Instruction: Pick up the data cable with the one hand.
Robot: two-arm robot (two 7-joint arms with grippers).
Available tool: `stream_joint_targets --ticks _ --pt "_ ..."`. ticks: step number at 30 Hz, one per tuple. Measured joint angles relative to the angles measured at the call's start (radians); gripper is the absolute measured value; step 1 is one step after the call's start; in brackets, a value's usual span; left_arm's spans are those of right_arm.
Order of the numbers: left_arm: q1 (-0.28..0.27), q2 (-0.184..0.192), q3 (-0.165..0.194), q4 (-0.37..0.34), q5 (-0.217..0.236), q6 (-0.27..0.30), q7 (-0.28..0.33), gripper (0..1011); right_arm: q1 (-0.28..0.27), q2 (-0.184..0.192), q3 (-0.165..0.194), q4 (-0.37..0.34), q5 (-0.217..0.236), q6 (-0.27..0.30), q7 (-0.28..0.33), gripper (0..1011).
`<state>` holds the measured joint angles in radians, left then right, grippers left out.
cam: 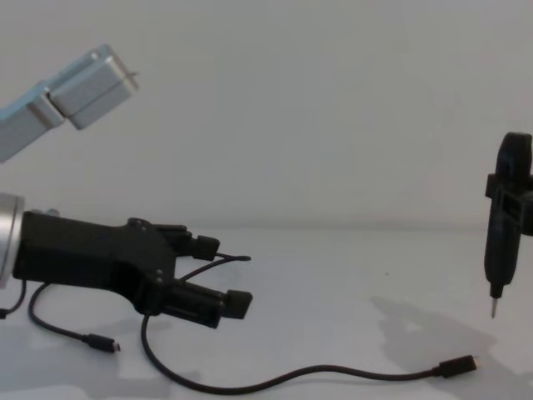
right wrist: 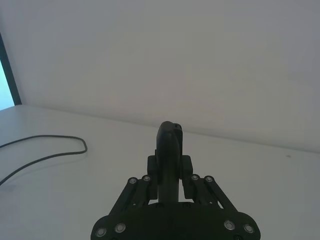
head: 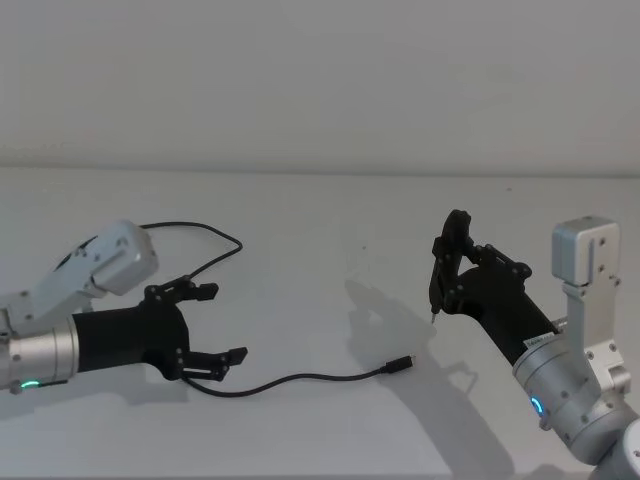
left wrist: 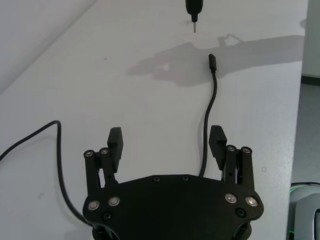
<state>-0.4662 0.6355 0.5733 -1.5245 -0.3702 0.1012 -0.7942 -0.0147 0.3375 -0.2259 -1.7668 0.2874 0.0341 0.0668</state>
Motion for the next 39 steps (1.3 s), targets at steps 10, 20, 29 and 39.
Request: stream_joint_targets --ticks 10,20,29,39 --pt "-0.032 -0.04 0.04 0.039 0.017 0.013 0.0 1001 0.0 0.0 0.0 0.0 0.0 0.0 0.0 274" --pt "-0.063 -0.08 0.084 0.082 0.04 0.029 0.009 1001 0.0 0.0 0.0 0.0 0.0 0.0 0.0 275" --pt "-0.086 -0.112 0.119 0.121 0.064 0.043 0.029 1001 0.0 0.0 0.0 0.0 0.0 0.0 0.0 274" --pt "-0.104 -0.143 0.148 0.156 0.091 0.047 0.042 1001 0.0 0.0 0.0 0.0 0.0 0.0 0.0 274"
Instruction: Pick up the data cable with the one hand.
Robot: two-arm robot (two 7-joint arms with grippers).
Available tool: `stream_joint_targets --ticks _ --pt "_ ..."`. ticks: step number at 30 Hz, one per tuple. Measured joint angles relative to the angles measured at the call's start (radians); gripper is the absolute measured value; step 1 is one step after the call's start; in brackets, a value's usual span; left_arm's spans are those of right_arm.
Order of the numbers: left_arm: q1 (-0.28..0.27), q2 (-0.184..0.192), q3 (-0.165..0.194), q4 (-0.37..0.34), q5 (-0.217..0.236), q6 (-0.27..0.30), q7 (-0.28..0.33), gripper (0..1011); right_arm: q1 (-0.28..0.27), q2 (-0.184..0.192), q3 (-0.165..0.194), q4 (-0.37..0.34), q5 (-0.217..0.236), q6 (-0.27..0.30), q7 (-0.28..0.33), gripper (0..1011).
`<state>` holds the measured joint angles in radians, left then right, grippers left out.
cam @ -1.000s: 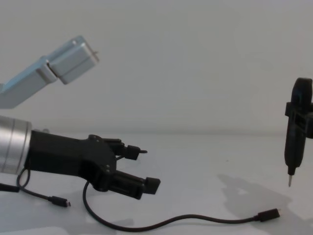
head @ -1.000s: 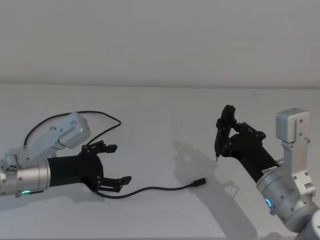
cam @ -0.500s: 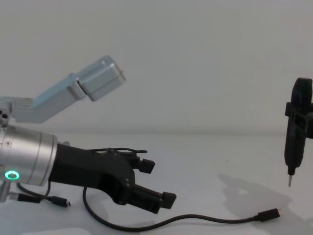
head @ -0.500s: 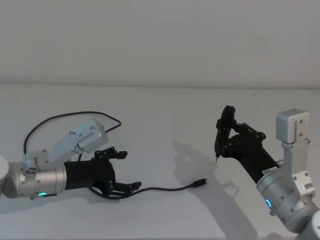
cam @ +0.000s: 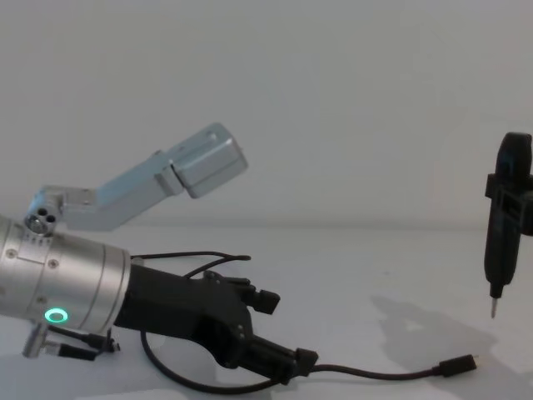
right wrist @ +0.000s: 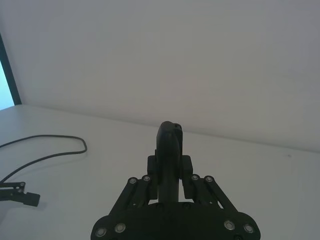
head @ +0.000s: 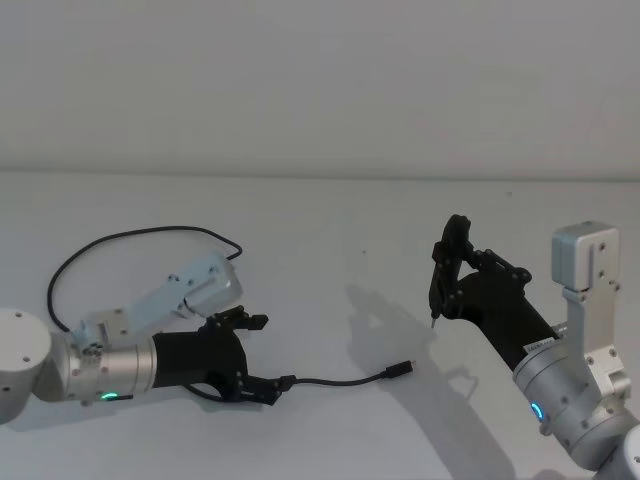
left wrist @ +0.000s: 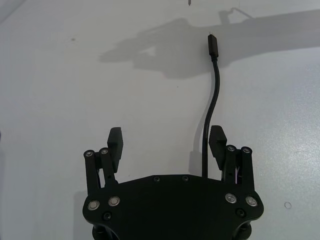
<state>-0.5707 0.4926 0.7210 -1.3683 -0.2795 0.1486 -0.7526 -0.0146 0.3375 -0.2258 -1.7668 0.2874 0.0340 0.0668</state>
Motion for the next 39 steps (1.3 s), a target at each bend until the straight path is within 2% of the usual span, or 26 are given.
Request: stream_joint_targets --ticks 14,27,32,39 --pt "-0.016 -0.026 0.025 0.023 0.015 0.008 -0.001 1001 0.0 0.0 0.0 0.0 0.0 0.0 0.0 274" --pt "-0.03 -0.037 0.044 0.033 0.028 0.04 0.0 1001 0.0 0.0 0.0 0.0 0.0 0.0 0.0 274" --pt "-0.032 -0.039 0.047 0.034 0.03 0.045 0.0 929 0.0 0.0 0.0 0.0 0.0 0.0 0.0 275" --pt "-0.035 -0.041 0.049 0.036 0.032 0.051 0.001 726 0.0 0.0 0.0 0.0 0.0 0.0 0.0 275"
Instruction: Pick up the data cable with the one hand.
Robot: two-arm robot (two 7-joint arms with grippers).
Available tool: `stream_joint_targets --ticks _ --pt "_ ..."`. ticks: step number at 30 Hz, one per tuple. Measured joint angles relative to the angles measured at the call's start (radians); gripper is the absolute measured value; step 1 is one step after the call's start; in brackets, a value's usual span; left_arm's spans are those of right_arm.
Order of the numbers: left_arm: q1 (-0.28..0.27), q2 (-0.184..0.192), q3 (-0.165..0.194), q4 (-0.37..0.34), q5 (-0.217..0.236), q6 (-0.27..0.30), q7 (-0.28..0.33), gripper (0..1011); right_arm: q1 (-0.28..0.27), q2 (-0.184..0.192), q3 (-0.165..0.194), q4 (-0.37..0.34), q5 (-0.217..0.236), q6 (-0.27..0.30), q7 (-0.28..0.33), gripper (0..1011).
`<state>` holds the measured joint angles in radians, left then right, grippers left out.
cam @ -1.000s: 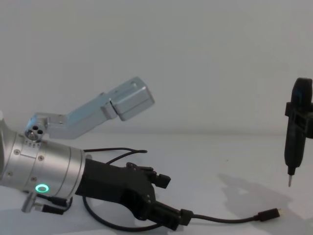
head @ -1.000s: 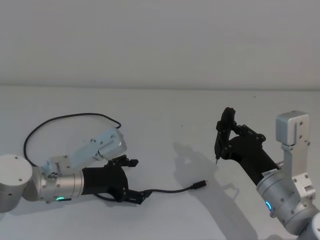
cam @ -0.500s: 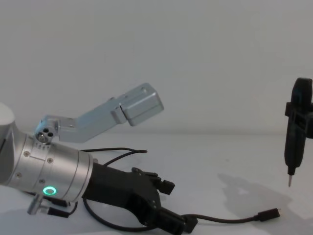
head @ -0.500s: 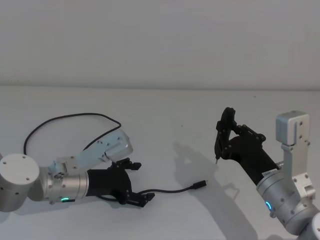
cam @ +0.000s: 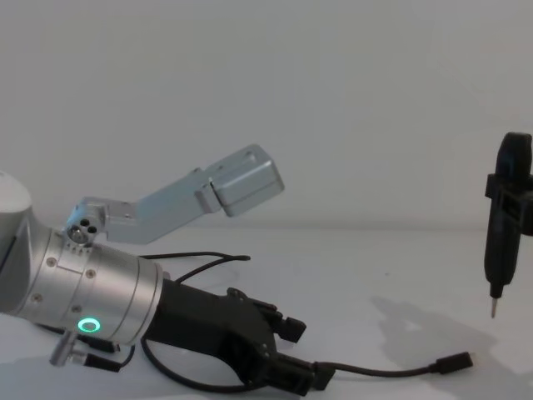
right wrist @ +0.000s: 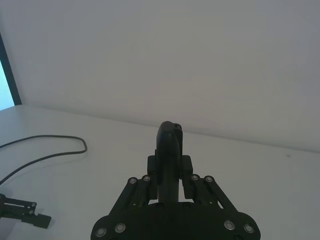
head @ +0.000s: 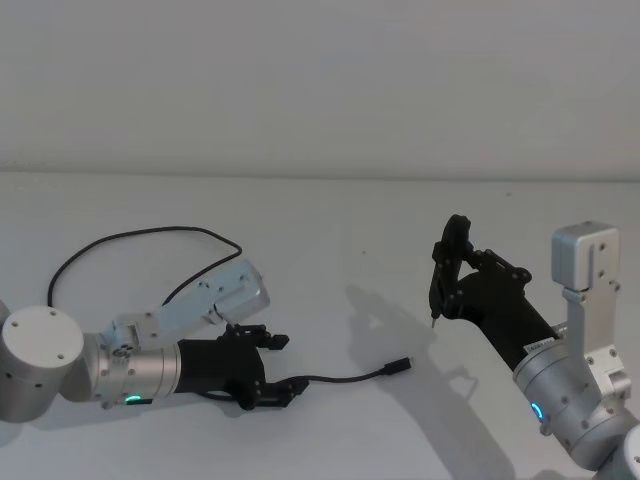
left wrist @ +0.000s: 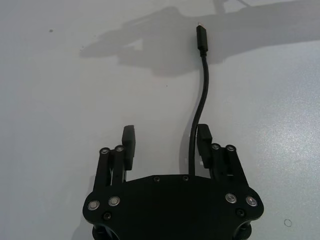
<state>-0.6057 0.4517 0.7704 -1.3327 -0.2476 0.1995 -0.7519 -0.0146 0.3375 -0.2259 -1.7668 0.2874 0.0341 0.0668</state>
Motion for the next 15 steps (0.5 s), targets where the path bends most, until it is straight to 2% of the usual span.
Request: stream_joint_targets --ticks 6,15 --pt "-0.001 -0.001 0.001 0.001 0.001 0.003 0.0 650 0.0 0.0 0.0 0.0 0.0 0.0 0.0 275" --pt "-0.002 -0.002 0.003 0.001 0.003 0.005 0.001 590 0.0 0.0 0.0 0.0 0.0 0.0 0.0 274"
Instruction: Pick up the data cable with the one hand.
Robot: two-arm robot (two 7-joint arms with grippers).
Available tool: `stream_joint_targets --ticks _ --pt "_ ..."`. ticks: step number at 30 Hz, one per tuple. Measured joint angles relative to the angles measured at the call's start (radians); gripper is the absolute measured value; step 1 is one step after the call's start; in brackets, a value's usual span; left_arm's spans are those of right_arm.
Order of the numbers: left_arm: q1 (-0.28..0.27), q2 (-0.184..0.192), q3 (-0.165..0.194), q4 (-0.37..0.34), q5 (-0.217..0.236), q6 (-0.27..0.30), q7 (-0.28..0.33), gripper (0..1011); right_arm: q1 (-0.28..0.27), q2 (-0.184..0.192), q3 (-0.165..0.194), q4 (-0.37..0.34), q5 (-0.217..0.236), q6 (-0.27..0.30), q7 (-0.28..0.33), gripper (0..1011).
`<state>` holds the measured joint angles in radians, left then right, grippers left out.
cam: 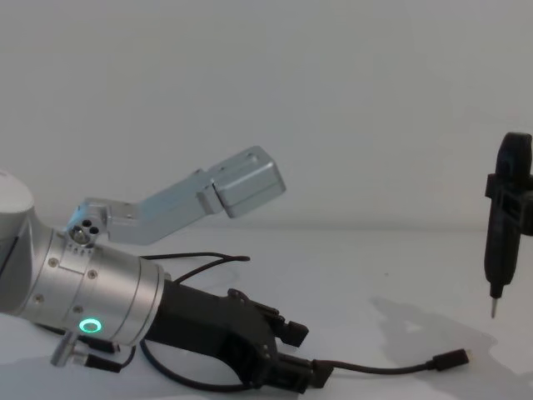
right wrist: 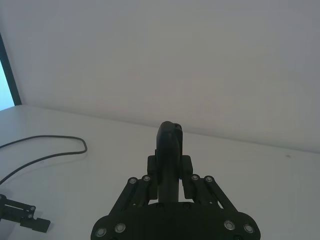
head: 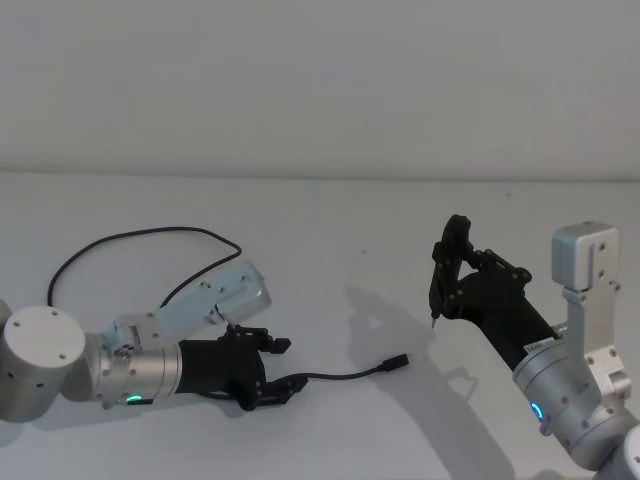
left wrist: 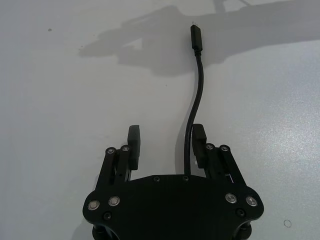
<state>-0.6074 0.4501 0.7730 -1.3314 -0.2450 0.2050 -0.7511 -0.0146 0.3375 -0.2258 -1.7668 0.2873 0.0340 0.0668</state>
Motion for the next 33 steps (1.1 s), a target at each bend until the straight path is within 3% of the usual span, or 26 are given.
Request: stream_joint_targets --ticks 33 --pt "-0.001 0.0 0.001 0.001 0.002 0.003 0.001 378 0.0 0.0 0.0 0.0 0.0 0.0 0.0 274"
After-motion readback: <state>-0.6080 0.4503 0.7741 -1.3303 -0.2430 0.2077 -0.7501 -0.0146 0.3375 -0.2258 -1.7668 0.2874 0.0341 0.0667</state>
